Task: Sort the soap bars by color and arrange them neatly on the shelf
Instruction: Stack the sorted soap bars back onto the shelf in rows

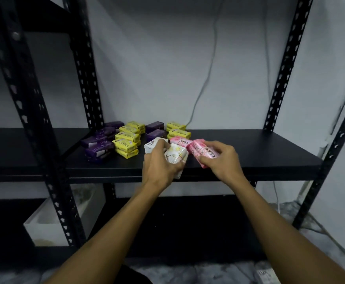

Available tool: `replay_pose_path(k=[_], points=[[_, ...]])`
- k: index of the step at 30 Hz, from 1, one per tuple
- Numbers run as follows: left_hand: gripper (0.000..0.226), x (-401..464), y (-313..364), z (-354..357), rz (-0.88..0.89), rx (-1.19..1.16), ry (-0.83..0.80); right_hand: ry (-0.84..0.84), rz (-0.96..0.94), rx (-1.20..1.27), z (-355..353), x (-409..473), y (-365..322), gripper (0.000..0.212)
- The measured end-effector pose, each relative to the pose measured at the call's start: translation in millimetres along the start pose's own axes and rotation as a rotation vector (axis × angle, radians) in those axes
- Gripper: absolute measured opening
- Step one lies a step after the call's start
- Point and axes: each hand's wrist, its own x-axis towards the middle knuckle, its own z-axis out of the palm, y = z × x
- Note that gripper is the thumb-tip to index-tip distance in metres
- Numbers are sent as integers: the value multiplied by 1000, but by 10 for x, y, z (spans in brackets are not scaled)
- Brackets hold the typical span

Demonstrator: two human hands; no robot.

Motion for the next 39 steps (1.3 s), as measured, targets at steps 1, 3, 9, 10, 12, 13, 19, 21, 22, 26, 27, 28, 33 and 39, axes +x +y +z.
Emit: replay_pose_path(k=[1, 3, 9, 10, 12, 13, 19, 21, 22, 26, 27, 28, 33, 39], points=[[53, 22, 51, 74, 19, 13, -20, 0, 18, -50, -49, 62, 39, 49], [53, 57, 177, 247, 48, 54, -75, -1, 45, -159, -174, 155, 180, 51], [62, 133, 331, 641, 4, 186, -151, -83, 17, -341, -458, 225, 510, 54], [61, 131, 315, 642, -4, 203, -136, -97, 8, -337, -471, 222, 527, 54], [56, 114, 251, 582, -15, 233, -98, -129, -10, -302, -465, 207, 530, 54], [54, 106, 190, 530, -23, 245, -85, -153, -22, -285, -444, 198, 522, 54], [62, 162, -192, -2, -20, 318, -55, -302, -90, -203, -36, 209, 320, 53], [63, 194, -267, -125, 12, 361, -68, -321, -102, -200, 160, 237, 235, 52], [62, 208, -291, -154, 30, 383, -71, -328, -110, -205, 255, 249, 202, 52], [69, 243, -353, -160, 72, 392, -24, -297, -130, -220, 524, 266, 136, 43], [67, 249, -365, -152, 79, 383, -9, -279, -127, -219, 562, 272, 133, 38], [61, 259, -380, -140, 92, 389, -3, -258, -138, -224, 597, 283, 139, 35], [49, 414, -478, -76, 134, 400, 9, -147, -169, -259, 746, 404, 239, 36], [49, 596, -533, -9, 112, 419, -2, -165, -169, -284, 801, 629, 322, 36]])
